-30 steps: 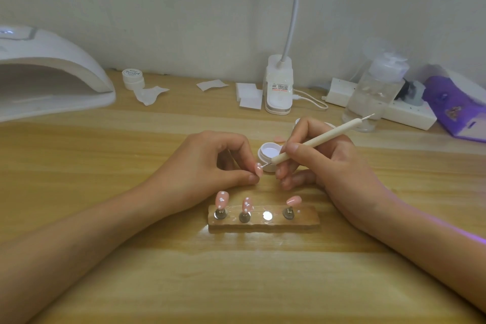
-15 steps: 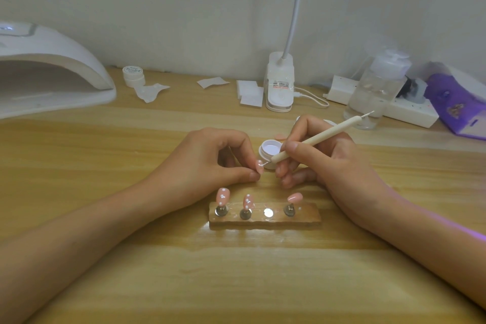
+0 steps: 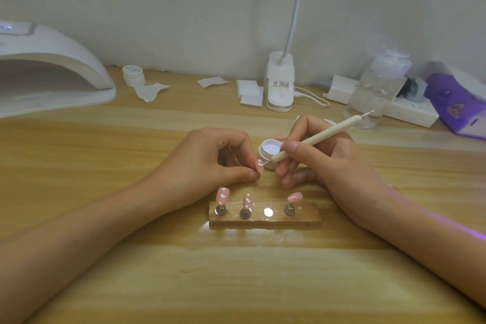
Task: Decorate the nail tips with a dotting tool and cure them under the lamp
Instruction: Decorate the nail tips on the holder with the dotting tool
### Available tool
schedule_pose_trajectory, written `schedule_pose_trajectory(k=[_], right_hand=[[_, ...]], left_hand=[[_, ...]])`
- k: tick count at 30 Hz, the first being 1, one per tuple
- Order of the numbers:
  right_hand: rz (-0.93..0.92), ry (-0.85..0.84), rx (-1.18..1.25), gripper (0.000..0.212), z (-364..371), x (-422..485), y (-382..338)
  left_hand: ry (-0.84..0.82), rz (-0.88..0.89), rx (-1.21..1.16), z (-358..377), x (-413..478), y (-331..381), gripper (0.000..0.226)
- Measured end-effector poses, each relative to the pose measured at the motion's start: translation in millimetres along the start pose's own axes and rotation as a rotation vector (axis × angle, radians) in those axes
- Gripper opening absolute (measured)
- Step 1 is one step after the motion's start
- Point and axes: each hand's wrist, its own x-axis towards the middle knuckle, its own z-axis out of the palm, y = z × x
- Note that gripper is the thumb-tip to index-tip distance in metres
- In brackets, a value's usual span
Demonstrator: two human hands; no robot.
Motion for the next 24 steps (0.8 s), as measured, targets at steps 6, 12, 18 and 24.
schedule_pose_trajectory(k=[6, 12, 18, 24], right_hand=[[-0.005, 0.005, -0.008, 0.019, 0.1, 0.0, 0.0], [-0.008, 0.003, -0.006, 0.020, 1.2, 0.1, -0.7], [-0.069, 0.024, 0.024, 0.018, 1.2, -1.5, -2.0], [-0.127, 0.030, 0.051, 0.022, 0.9, -1.9, -3.3]], left_hand=[[0.001, 0.006, 0.017, -0.5, -0.4, -0.3, 0.026], [0.000, 0.008, 0.025, -0.1, -0.1, -1.3, 0.025], [-0.004, 0.008, 0.007, 0.0, -0.1, -1.6, 0.023], [-0.002, 0.009, -0.002, 0.1, -0.2, -1.7, 0.024]])
